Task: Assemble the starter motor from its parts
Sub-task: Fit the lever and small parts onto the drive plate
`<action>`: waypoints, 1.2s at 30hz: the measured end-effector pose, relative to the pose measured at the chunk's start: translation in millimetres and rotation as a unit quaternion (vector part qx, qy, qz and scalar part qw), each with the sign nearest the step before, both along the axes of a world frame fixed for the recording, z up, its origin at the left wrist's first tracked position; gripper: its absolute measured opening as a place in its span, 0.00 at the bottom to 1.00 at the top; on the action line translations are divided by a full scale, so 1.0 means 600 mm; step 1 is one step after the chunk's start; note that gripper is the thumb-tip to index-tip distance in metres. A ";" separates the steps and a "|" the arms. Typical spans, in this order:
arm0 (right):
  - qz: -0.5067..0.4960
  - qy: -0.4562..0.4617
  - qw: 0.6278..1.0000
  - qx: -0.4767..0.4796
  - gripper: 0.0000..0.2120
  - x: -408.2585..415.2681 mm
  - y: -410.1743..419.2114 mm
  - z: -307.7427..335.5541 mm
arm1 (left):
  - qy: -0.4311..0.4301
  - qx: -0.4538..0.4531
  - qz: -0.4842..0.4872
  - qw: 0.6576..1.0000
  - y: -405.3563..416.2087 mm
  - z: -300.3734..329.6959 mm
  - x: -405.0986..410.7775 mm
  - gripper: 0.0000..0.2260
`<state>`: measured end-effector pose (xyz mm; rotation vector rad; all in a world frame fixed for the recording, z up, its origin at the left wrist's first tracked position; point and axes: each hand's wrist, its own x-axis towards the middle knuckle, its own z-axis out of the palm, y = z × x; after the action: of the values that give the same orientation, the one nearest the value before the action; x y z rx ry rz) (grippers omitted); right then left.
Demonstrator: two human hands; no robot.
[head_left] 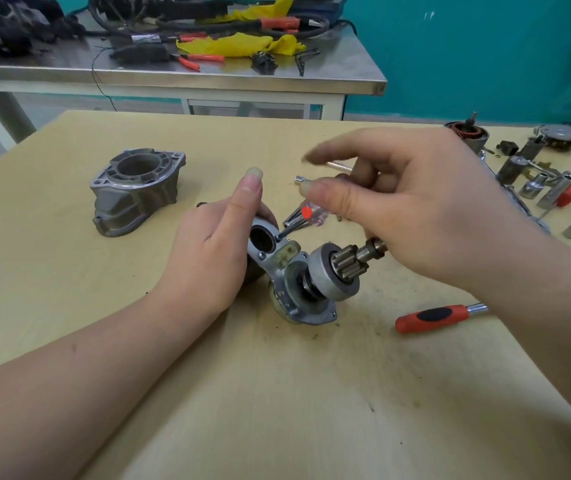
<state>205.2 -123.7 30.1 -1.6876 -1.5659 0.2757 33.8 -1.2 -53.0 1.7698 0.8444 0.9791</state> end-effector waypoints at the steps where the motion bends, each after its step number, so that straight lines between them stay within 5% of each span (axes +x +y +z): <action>1: 0.000 0.015 1.000 0.009 0.09 -0.002 0.000 -0.001 | 0.000 0.000 0.000 1.000 0.000 0.000 0.000 0.32; 7: 0.003 -0.005 0.999 -0.038 0.20 0.004 0.004 0.001 | -0.003 -0.001 0.003 1.000 0.000 0.000 0.001 0.32; 14: -0.026 -0.003 1.000 0.005 0.09 -0.002 0.002 -0.002 | 0.005 -0.006 0.004 1.000 0.002 0.000 0.001 0.32; 20: 0.006 -0.022 0.999 -0.034 0.18 -0.001 -0.001 0.001 | 0.007 0.001 0.006 1.000 0.001 0.000 0.000 0.32; 24: -0.016 -0.002 1.000 0.006 0.11 -0.008 -0.002 -0.002 | 0.003 -0.002 0.001 1.000 0.000 0.000 0.000 0.32; 30: -0.008 -0.103 0.994 -0.039 0.19 -0.002 -0.002 0.001 | 0.004 -0.002 0.004 1.000 -0.001 0.000 -0.001 0.32; 36: -0.024 -0.010 1.000 0.012 0.11 -0.009 0.000 -0.007 | 0.005 -0.006 0.006 1.000 0.000 0.001 0.000 0.32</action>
<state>199.6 -123.9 26.0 -1.7134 -1.5350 0.2151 33.8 -1.3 -52.5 1.7614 0.8668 0.9720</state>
